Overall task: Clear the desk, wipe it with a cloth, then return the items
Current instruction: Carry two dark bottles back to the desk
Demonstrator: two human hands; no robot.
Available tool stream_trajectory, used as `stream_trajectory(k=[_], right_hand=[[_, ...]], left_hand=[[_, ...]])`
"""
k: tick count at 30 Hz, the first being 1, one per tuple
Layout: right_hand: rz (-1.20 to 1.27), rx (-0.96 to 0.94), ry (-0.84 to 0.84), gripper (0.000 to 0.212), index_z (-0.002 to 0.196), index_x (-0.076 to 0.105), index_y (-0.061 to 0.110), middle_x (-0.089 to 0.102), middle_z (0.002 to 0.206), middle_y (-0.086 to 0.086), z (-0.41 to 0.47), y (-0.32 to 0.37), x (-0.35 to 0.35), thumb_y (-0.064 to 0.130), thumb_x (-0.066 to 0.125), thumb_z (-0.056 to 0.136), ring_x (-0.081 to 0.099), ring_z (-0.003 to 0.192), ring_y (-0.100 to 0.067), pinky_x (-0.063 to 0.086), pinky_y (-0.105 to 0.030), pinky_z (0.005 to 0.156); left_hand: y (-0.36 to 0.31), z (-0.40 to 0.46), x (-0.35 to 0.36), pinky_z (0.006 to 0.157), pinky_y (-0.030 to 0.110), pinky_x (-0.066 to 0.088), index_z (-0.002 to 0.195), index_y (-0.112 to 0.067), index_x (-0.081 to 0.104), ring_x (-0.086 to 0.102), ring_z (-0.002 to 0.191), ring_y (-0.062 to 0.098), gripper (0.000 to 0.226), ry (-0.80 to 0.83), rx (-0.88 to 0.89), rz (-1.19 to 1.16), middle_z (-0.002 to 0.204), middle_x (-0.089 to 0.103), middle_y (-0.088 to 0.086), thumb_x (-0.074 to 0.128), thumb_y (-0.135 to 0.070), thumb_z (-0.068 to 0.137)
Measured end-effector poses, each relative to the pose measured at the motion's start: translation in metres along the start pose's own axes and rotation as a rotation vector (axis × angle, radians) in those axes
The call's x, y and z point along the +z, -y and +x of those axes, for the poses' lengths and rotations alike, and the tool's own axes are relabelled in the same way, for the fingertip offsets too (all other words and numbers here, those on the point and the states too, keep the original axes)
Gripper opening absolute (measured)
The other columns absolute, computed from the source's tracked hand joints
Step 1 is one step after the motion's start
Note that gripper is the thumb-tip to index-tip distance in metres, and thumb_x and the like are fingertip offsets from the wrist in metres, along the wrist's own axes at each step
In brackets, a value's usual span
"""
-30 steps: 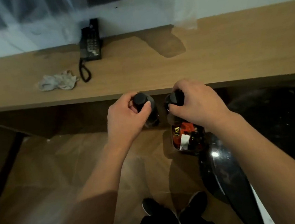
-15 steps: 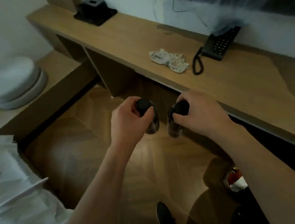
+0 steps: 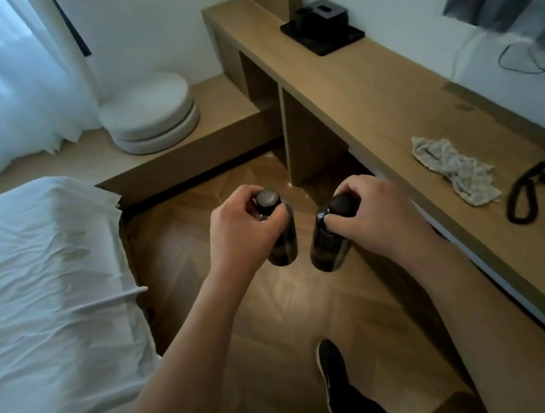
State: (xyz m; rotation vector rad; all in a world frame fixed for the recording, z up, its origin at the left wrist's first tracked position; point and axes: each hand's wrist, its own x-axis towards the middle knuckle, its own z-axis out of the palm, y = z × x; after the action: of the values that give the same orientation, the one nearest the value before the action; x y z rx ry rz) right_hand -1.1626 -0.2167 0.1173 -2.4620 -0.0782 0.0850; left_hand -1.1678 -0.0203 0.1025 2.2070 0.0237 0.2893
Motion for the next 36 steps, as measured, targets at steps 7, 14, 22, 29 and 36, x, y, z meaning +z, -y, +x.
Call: stream_trajectory(k=[7, 14, 22, 29, 36], right_hand=[[0.071, -0.103, 0.051, 0.025, 0.094, 0.058, 0.031, 0.057, 0.089, 0.014, 0.106, 0.004, -0.009, 0.036, 0.076, 0.077, 0.057, 0.083, -0.005, 0.049, -0.022, 0.069], [0.062, -0.22, 0.064, 0.026, 0.093, 0.057, 0.032, 0.055, 0.088, 0.016, 0.203, 0.033, -0.015, 0.038, 0.076, 0.077, 0.054, 0.081, -0.004, 0.045, -0.021, 0.064], [0.056, -0.271, 0.067, 0.023, 0.089, 0.059, 0.031, 0.059, 0.084, 0.015, 0.324, 0.073, 0.014, 0.042, 0.074, 0.075, 0.058, 0.078, -0.005, 0.057, -0.03, 0.07], [0.037, -0.278, 0.047, 0.026, 0.092, 0.059, 0.03, 0.059, 0.085, 0.015, 0.446, 0.127, 0.033, 0.04, 0.076, 0.074, 0.058, 0.08, -0.007, 0.057, -0.029, 0.071], [0.073, -0.258, 0.03, 0.027, 0.094, 0.06, 0.03, 0.06, 0.088, 0.013, 0.559, 0.17, 0.05, 0.036, 0.077, 0.074, 0.059, 0.084, -0.009, 0.058, -0.031, 0.073]], left_hand=[[-0.002, 0.085, -0.015, 0.06, 0.006, 0.043, 0.098, -0.024, 0.067, 0.057, 0.072, -0.007, 0.02, -0.157, -0.041, 0.058, 0.078, 0.062, -0.013, 0.079, -0.026, 0.082], [0.009, 0.171, -0.025, 0.059, 0.009, 0.043, 0.1, -0.021, 0.069, 0.058, 0.07, 0.0, 0.022, -0.264, -0.049, 0.073, 0.077, 0.062, -0.013, 0.078, -0.028, 0.081], [0.053, 0.284, -0.039, 0.057, 0.006, 0.04, 0.098, -0.017, 0.071, 0.056, 0.066, -0.005, 0.02, -0.314, -0.064, 0.049, 0.073, 0.06, -0.014, 0.077, -0.025, 0.081], [0.1, 0.405, -0.076, 0.055, 0.009, 0.038, 0.09, -0.021, 0.069, 0.051, 0.059, -0.001, 0.016, -0.284, -0.021, 0.042, 0.063, 0.055, -0.015, 0.079, -0.024, 0.078], [0.138, 0.522, -0.101, 0.06, 0.008, 0.043, 0.096, -0.019, 0.069, 0.058, 0.069, -0.001, 0.019, -0.257, -0.014, 0.014, 0.075, 0.063, -0.012, 0.076, -0.026, 0.079]])
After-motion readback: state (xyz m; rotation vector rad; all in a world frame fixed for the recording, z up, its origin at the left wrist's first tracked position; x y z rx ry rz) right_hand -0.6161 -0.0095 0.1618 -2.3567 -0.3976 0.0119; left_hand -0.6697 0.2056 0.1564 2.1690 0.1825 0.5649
